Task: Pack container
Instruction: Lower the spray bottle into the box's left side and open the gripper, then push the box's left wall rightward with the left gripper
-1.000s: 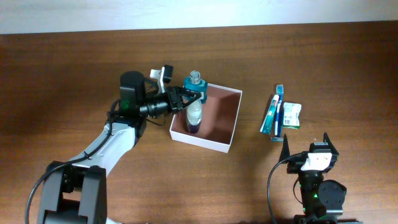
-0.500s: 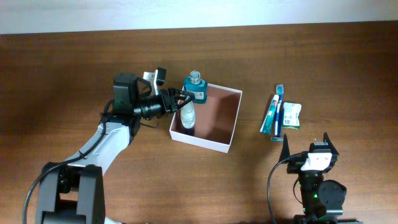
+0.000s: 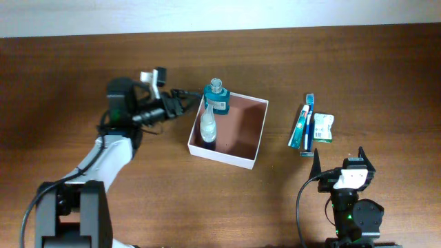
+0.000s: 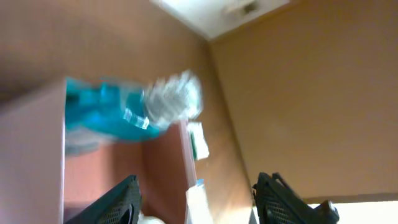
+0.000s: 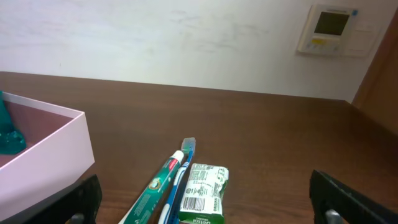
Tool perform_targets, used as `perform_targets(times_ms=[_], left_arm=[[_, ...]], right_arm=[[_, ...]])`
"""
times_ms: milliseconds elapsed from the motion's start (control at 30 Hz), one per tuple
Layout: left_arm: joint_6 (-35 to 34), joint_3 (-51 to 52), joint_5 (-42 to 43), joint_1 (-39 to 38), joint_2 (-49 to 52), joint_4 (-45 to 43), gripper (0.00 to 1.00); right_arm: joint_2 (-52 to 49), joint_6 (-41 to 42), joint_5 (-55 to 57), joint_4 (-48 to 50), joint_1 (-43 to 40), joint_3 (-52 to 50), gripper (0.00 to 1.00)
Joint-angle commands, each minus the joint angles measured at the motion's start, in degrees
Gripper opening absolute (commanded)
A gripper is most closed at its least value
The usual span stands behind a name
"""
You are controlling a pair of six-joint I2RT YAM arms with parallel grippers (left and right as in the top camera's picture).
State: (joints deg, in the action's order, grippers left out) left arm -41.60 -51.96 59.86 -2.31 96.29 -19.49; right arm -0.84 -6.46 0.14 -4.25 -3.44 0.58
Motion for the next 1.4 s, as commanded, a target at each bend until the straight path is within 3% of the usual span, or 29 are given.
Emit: perform_targets(times_ms=[0,200,333,500,633,867,1033,1200,1367], left_arm=[[-3.63,-0.20,7.82,3.37,-0.09,-5.42,0.52],[-3.17,-0.20,9.42,7.23,-0.09,-2.49,0.16],[3.82,-0.20,5.42,9.75,-0.09,6.47,0.01],[19.15,-0.20,-12.00,10.03,-0.09,28.92,0.01],[25.75,-0.20,-25.00,8.55,-0.09,37.75,0.01],[28.52,-0.20,-35.47,3.50,-0.11,40.04,0.01],[31.58,-0.20,-36.09,-3.89,-0.11,39.01,0.01],[33.62,-0.20,-45.22,-10.16,-0.11,39.23,0.01],[33.77,-0.20,-46.18,-13.25,-0.11,40.11,0.01]], right_arm=[[0.44,-0.20,-0.13,-0.33,-0.35,-0.26,0.98],[0.44,-0.20,-0.13,-0.33,-0.35,-0.26,0.98],[0.44,-0.20,-0.13,-0.33,-0.35,-0.26,0.98],[0.44,-0.20,-0.13,-0.33,-0.35,-0.26,0.98],[0.44,-0.20,-0.13,-0.33,-0.35,-0.26,0.98],[0.44,-0.20,-0.13,-0.33,-0.35,-0.26,0.98],[0.44,-0.20,-0.13,-0.33,-0.35,-0.26,0.98],[0.44,-0.20,-0.13,-0.33,-0.35,-0.26,0.98],[0.44,-0.17,-0.13,-0.33,-0.35,-0.26,0.99]])
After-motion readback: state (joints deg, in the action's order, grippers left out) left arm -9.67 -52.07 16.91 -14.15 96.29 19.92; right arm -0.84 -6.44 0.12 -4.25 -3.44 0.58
